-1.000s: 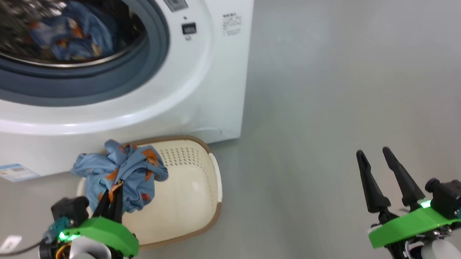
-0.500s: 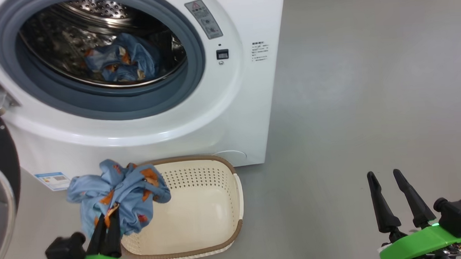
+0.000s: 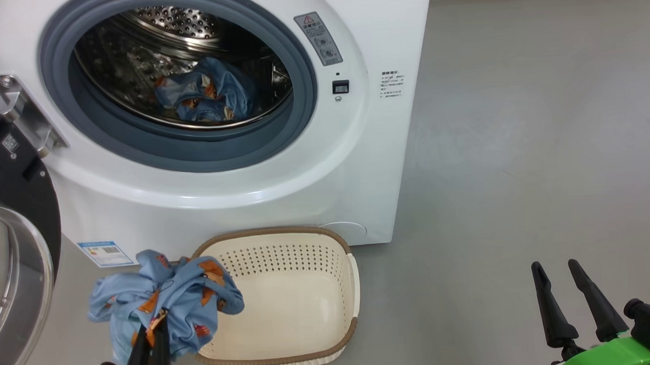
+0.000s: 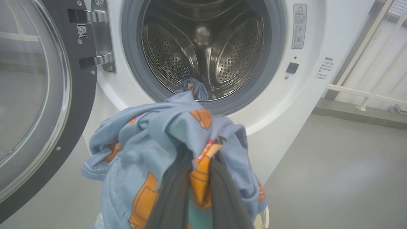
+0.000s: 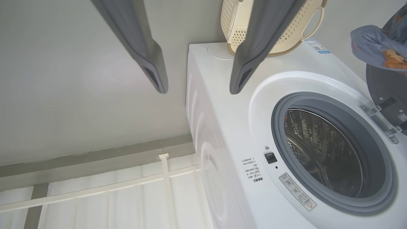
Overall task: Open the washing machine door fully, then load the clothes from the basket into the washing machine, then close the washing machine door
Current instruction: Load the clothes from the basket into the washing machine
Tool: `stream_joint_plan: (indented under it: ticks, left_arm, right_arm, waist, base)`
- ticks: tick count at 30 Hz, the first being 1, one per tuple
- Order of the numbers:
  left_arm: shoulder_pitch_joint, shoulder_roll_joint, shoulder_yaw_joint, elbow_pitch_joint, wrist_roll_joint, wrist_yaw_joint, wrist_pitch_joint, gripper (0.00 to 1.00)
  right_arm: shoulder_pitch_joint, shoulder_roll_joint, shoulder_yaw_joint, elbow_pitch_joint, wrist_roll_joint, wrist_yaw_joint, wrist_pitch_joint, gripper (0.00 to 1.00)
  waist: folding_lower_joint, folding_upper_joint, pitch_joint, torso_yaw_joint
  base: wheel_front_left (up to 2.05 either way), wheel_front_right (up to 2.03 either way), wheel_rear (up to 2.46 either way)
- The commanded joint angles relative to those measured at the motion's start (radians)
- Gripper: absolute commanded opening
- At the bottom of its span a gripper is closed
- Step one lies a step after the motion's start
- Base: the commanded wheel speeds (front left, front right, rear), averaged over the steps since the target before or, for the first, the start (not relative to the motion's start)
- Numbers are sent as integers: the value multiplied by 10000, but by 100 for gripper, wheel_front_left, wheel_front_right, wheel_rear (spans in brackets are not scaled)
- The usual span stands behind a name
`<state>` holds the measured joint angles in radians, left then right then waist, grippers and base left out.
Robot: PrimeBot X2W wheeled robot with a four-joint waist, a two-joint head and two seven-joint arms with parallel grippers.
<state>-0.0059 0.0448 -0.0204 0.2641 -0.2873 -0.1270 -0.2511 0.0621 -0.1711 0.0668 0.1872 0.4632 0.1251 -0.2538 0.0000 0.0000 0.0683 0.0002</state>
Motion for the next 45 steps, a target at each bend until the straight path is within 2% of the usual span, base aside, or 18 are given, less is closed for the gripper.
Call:
stream_joint_plan:
  ticks: [1,12,25,35,45]
  left_arm:
    - [-62,83,376,-330,141,-24,-106,0]
    - [-505,58,558,-520,-41,-5,-107,0]
    - [-2740,56,518,-547,183,-16,-107,0]
    - [-5966,181,611,83,413,-33,-107,0]
    - [-9759,702,700,2537,-152,-35,-107,0]
  right_arm:
    - [10,-252,216,-260,26,56,-80,100]
    - [-305,-125,225,-382,11,56,-80,100]
    - [-1522,38,295,-579,-100,56,-80,100]
    - [-2539,119,268,-736,-170,56,-80,100]
    - [-3427,273,353,-748,-162,56,-80,100]
  waist:
    - [0,0,-6,-2]
    - [0,0,661,-107]
    - [0,0,2730,-139]
    - [0,0,4109,-141]
    - [0,0,5514,-409]
  base:
    - [0,0,0]
    - [0,0,0]
    - [0,0,0]
    - [0,0,0]
    - [0,0,0]
